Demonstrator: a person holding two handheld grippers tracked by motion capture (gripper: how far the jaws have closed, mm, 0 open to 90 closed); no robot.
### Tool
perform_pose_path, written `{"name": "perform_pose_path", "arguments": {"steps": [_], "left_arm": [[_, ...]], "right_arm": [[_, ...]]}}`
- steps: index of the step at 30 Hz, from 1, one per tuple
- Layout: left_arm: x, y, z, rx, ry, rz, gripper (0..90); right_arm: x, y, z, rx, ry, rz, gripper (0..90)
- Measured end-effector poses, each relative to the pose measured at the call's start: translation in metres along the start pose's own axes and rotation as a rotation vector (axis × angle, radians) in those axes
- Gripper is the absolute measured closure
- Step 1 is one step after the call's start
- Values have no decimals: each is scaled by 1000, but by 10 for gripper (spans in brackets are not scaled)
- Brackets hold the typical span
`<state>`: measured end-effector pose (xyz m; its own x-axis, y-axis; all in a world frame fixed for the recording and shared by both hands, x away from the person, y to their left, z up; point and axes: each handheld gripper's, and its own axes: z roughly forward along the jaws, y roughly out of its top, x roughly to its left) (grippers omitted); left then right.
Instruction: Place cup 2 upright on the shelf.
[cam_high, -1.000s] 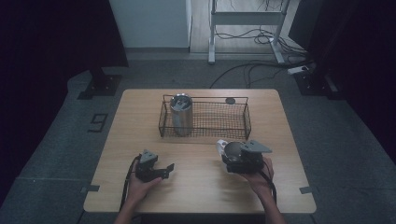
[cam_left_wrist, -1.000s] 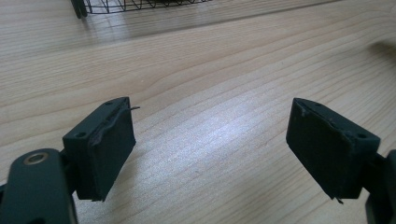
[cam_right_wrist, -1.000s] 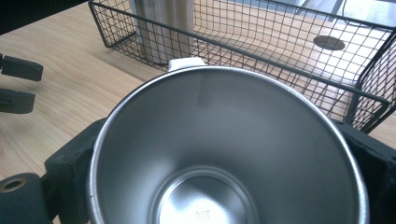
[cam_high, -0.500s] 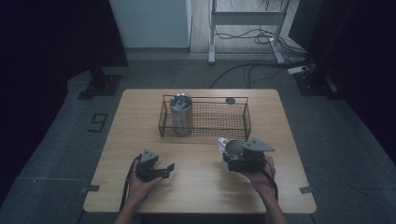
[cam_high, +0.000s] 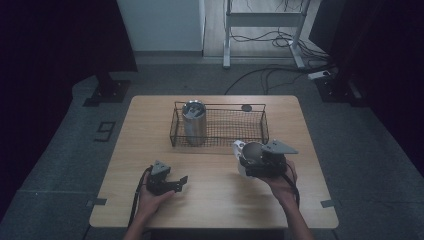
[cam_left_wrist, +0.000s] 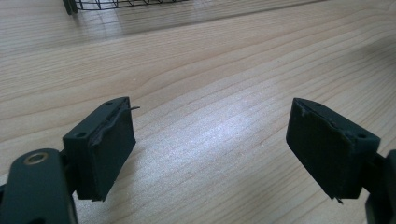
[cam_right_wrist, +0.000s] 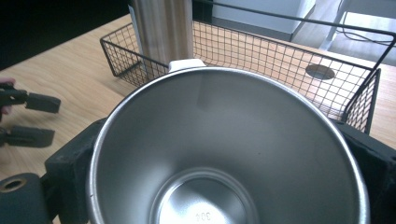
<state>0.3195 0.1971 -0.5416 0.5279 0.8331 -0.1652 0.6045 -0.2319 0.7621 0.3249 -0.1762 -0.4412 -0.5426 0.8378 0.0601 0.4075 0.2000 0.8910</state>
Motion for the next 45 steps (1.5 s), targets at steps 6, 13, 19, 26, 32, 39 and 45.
{"name": "perform_pose_path", "arguments": {"steps": [6,13,19,26,32,39,45], "left_arm": [[0,0,0,2,-1,-2,157],[-1,-1,0,1,-2,-1,157],[-1,-1,0,4,-4,-2,157],[-1,-1,1,6,-4,0,158],[-1,-2,1,7,-4,1,158],[-1,-2,2,10,-4,2,158],[0,-3,2,12,-4,0,158]], "right_arm": [[-1,8,1,7,0,-2,57],[-3,16,3,6,4,8,57],[-7,24,5,11,-1,8,57],[-10,30,7,13,-6,10,57],[-12,38,8,11,-11,7,57],[-13,45,11,13,-15,0,57],[-15,52,16,12,-24,-2,57]]}}
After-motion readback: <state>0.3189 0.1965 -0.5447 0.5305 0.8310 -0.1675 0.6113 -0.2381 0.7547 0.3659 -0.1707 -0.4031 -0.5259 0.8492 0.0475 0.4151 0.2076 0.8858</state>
